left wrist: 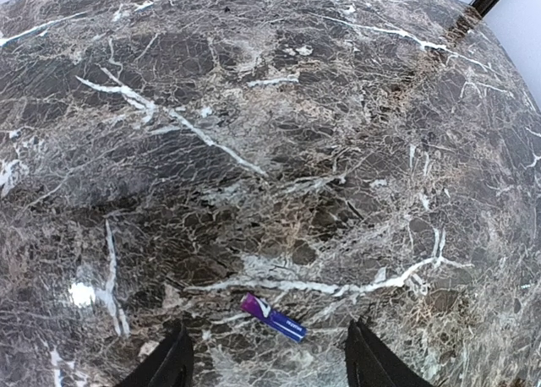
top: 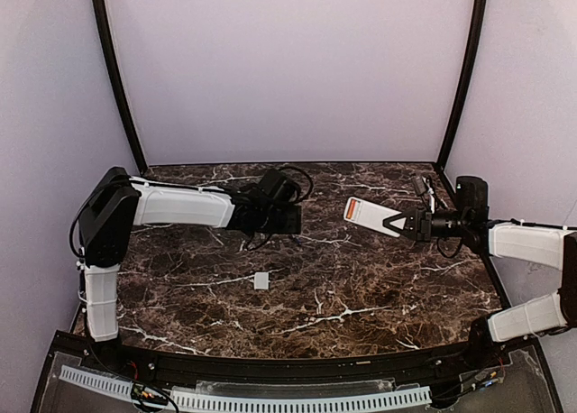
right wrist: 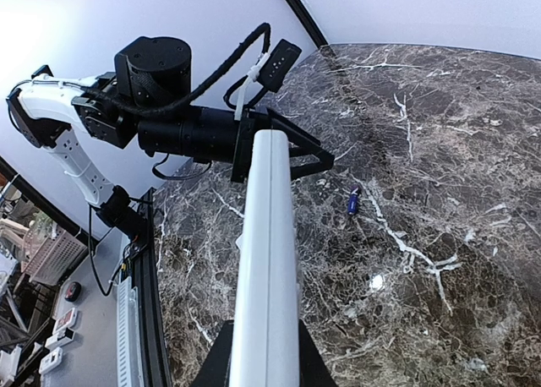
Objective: Load the batteries into the remote control
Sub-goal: Pick up the battery from the center of the board.
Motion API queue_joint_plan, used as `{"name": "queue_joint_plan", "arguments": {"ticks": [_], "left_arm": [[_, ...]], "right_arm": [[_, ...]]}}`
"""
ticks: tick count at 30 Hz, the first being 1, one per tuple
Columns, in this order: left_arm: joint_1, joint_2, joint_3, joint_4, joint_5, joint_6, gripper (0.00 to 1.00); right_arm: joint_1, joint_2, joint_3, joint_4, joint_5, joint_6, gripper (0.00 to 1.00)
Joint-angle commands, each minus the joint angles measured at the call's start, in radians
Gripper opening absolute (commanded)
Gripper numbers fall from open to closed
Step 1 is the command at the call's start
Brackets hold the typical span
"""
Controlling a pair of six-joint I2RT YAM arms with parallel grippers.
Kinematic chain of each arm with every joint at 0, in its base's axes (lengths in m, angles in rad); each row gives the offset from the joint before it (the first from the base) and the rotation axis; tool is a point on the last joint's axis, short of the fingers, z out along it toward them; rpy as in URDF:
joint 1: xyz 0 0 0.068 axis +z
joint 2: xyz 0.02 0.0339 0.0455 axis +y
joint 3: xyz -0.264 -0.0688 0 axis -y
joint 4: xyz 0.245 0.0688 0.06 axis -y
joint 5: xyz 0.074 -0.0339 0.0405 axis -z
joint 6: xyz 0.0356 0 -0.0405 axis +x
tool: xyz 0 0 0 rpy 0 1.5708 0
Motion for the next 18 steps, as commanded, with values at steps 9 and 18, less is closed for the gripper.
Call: {"name": "queue_joint_plan", "arguments": {"ticks": [9,18], "left_arm": [[-0.077,0.174,0.206,-0.310,-0.226,-0.270,0.54],[-0.081,0.276,0.299,-0.356,-0.230,-0.286,0.53]], "right_arm": [[-0.005,-0.035,-0.011,-0.006,0.037,-0.017,0.00],[-0.005,-0.044,-0.016,-0.014,0.050,-0.020,0.00]]}}
